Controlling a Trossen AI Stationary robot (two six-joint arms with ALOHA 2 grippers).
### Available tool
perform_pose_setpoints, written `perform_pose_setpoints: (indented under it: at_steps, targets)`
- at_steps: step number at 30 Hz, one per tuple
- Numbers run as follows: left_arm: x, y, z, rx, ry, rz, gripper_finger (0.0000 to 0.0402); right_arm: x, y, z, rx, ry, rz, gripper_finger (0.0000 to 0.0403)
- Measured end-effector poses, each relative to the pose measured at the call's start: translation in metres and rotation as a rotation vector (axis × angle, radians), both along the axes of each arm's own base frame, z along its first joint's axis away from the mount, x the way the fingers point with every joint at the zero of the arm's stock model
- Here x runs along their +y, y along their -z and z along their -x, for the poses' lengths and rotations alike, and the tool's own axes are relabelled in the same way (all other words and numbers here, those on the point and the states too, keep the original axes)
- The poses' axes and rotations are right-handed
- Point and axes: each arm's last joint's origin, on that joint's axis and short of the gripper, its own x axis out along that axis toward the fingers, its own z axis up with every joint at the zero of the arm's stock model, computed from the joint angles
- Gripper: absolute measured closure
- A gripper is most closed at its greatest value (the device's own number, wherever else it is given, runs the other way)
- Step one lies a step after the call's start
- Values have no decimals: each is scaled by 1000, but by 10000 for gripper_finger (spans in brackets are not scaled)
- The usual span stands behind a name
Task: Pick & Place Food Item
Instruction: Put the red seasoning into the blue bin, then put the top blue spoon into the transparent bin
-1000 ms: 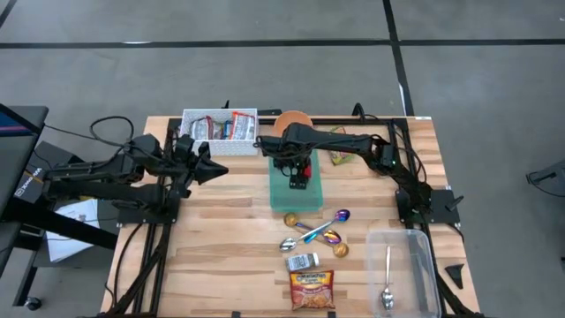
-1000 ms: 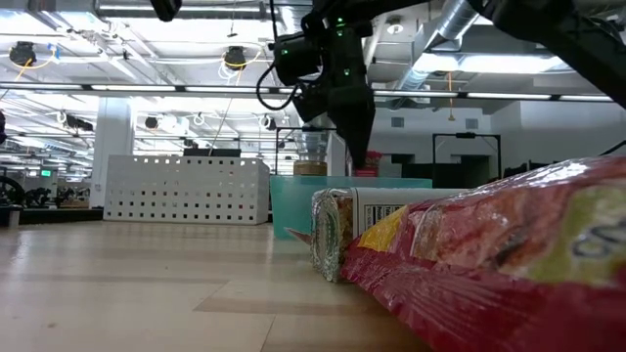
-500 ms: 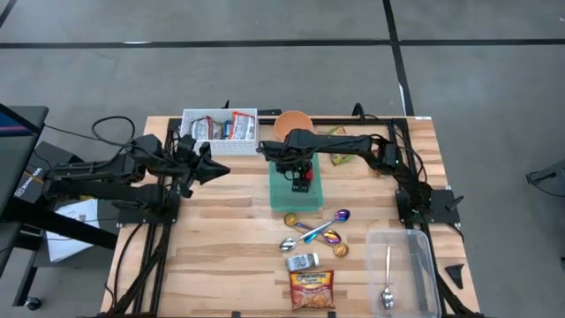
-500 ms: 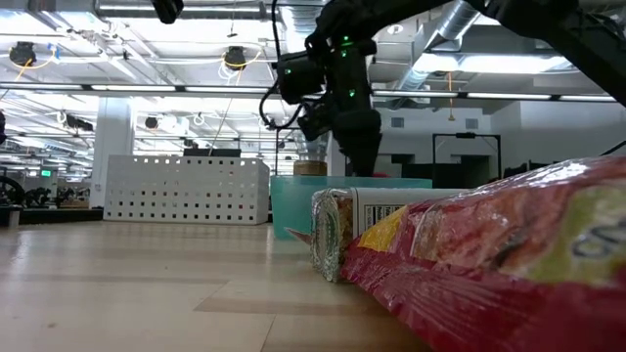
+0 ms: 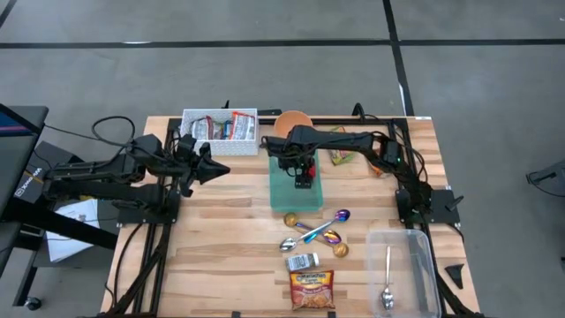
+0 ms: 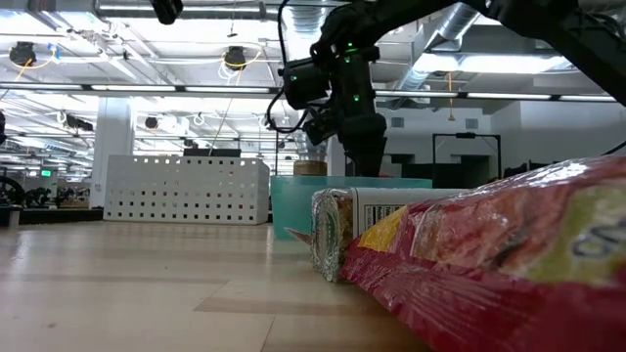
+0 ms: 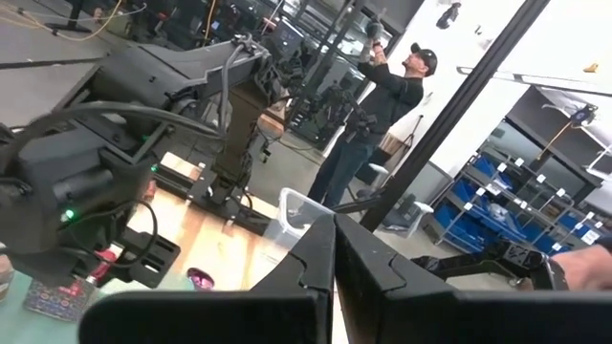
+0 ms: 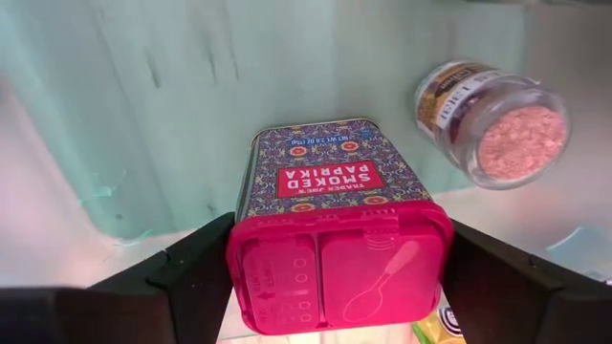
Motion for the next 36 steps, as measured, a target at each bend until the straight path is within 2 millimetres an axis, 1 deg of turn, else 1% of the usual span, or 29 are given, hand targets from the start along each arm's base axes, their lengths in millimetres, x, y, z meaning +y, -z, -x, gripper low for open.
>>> perform_pose_setpoints:
  at_steps: [3, 4, 7, 9, 10, 12, 14, 16, 17, 19, 24, 27, 29, 32, 36]
  targets:
    - [0, 0, 0, 0, 0, 7, 401, -2, 0, 0, 0, 6, -3, 98]
    - [0, 0, 0, 0, 0, 7, 401, -3, 0, 1, 0, 11, -3, 92]
    - [0, 0, 0, 0, 0, 7, 401, -4, 5, 0, 4, 17, -4, 41]
    - [0, 0, 0, 0, 1, 7, 401, -5, 11, 1, 29, 19, -12, 19]
    - [0, 0, 0, 0, 1, 7, 401, -5, 10, 2, 33, 20, -12, 18]
    - [0, 0, 0, 1, 1, 7, 401, -4, 3, 2, 13, 20, -9, 29]
    - [0, 0, 0, 0, 1, 7, 401, -5, 1, 5, 29, 23, -16, 39]
    - [0, 0, 0, 1, 1, 7, 401, -6, -1, 5, 16, 26, -15, 43]
    - [0, 0, 0, 0, 1, 6, 401, -6, -5, 5, 5, 26, -11, 43]
    - [0, 0, 0, 1, 2, 6, 401, -6, -17, 10, -1, 31, -6, 40]
    - [0, 0, 0, 0, 1, 6, 401, -3, -51, 18, -102, 50, 29, 30]
    - [0, 0, 0, 2, 2, 6, 401, 3, -82, 31, -168, 87, 41, 29]
    - [0, 1, -1, 6, 1, 6, 401, 11, -106, 42, -233, 107, 39, 29]
    - [0, 1, -1, 6, 1, 5, 401, 30, -145, 61, -349, 125, 22, 29]
    - [0, 2, -3, 14, 2, 7, 401, 61, -195, 97, -511, 143, 2, 29]
